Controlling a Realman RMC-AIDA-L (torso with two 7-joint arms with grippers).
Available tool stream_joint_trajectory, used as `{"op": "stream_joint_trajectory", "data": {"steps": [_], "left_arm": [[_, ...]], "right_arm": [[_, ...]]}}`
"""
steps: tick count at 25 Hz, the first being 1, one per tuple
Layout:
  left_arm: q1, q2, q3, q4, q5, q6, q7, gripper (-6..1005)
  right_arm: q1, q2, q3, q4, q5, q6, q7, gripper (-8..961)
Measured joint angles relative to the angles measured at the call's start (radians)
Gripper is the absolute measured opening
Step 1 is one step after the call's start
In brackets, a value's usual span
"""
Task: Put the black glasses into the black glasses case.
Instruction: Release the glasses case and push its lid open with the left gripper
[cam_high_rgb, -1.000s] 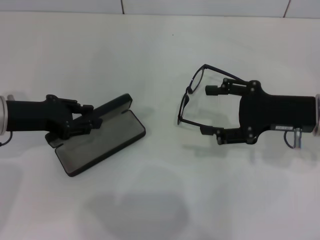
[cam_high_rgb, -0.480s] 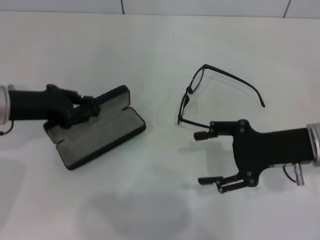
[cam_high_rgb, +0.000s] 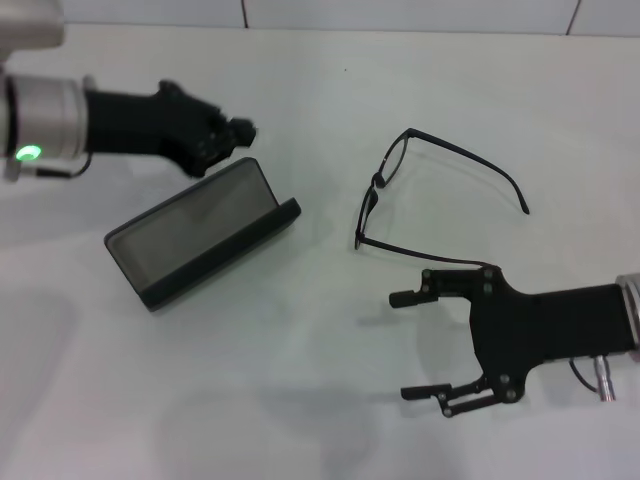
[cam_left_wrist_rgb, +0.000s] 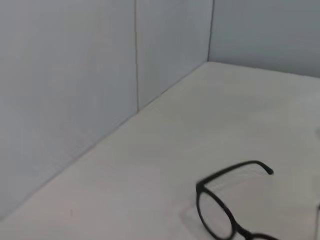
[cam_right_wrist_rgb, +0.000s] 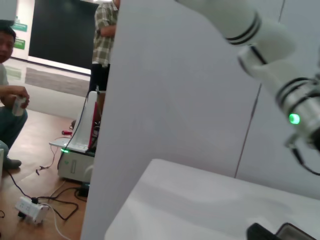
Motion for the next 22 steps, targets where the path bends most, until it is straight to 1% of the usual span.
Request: {"op": "stream_joint_trajectory", "data": {"steps": [2, 5, 10, 14, 18, 20, 22], "left_arm": [[-0.037, -0.001, 0.000, 0.017, 0.038, -0.029, 0.000, 66], [-0.071, -0.001, 0.001, 0.029, 0.076, -0.044, -0.018, 43], [-0.096, 0.001, 0.001, 0.031, 0.109, -0.049, -0.112, 52], [-0.114, 0.010, 0.001, 0.022, 0.207, -0.054, -0.236, 59], [-0.121, 0.014, 0.001, 0.025, 0.304, -0.050, -0.316, 199], [-0.120, 0.009, 0.001, 0.021, 0.339, -0.052, -0.343, 269], [-0.116, 0.004, 0.001, 0.014, 0.345, -0.061, -0.355, 370]], "right_arm": [[-0.009, 0.002, 0.000, 0.001, 0.000, -0.004, -0.012, 793], [-0.028, 0.003, 0.001, 0.002, 0.005, -0.007, -0.021, 793], [-0.048, 0.003, 0.004, 0.010, 0.006, -0.008, -0.031, 792], [-0.050, 0.002, 0.002, 0.011, 0.007, -0.008, -0.033, 792], [-0.041, 0.002, 0.001, 0.010, 0.007, -0.006, -0.033, 792], [-0.034, 0.002, 0.000, 0.008, 0.005, -0.005, -0.033, 792], [-0.030, 0.002, 0.000, 0.007, 0.004, -0.004, -0.033, 792]]}}
